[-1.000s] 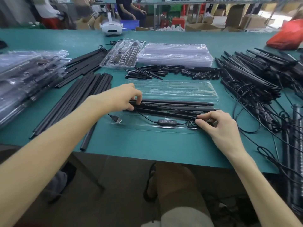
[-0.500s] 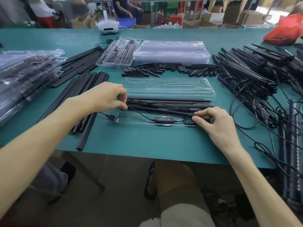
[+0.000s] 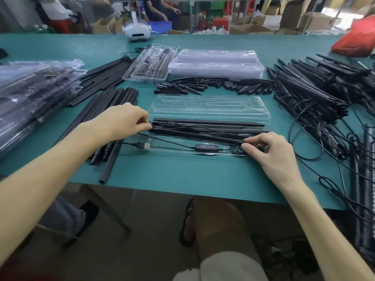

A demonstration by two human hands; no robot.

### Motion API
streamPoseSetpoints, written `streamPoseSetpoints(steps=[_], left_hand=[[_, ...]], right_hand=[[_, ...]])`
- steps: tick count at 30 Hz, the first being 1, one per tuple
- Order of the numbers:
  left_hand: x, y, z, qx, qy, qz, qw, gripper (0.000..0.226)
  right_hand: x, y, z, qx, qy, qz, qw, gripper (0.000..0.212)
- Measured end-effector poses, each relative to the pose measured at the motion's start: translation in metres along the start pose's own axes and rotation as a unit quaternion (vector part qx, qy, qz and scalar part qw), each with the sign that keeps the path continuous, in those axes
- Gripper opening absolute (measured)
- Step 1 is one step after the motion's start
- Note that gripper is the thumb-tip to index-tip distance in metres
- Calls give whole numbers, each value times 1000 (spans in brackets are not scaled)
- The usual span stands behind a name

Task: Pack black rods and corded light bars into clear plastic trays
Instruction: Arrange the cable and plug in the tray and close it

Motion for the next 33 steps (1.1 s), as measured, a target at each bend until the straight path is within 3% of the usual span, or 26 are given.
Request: streamPoseSetpoints(steps=[5, 10, 14, 21, 26, 30, 33], left_hand=[[-2, 6, 4, -31, -54, -1, 998, 44], [3, 13, 22, 53, -24, -41, 997, 34], [10, 12, 9, 56, -150, -8, 987, 38], [16, 9, 2, 80, -197, 1, 977, 29], [7, -18, 16, 20, -90, 86, 992, 25], [10, -37, 19, -69, 2, 198, 978, 21], [11, -25, 15, -148, 100, 197, 964, 38]], right_hand=[[-1, -1, -1, 1, -1, 3, 1000, 9], [-1, 0, -2, 5, -1, 5, 1000, 11], [-1, 1, -2, 7, 1, 3, 1000, 10], [0, 2, -2, 8, -1, 4, 1000, 10], [0, 1, -1, 5, -2, 4, 1000, 10], [1, 1, 0, 16, -1, 7, 1000, 9], [1, 0, 1, 18, -1, 12, 1000, 10]])
Point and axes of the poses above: each hand's wrist, its own x-axis away from the middle knuckle, its own z-axis out of the back of the hand, y = z × x, the point moved 4 cm from there along -x, towards the middle knuckle, and after that the axes turned 2 degrees about -x, right-handed, at the moved point
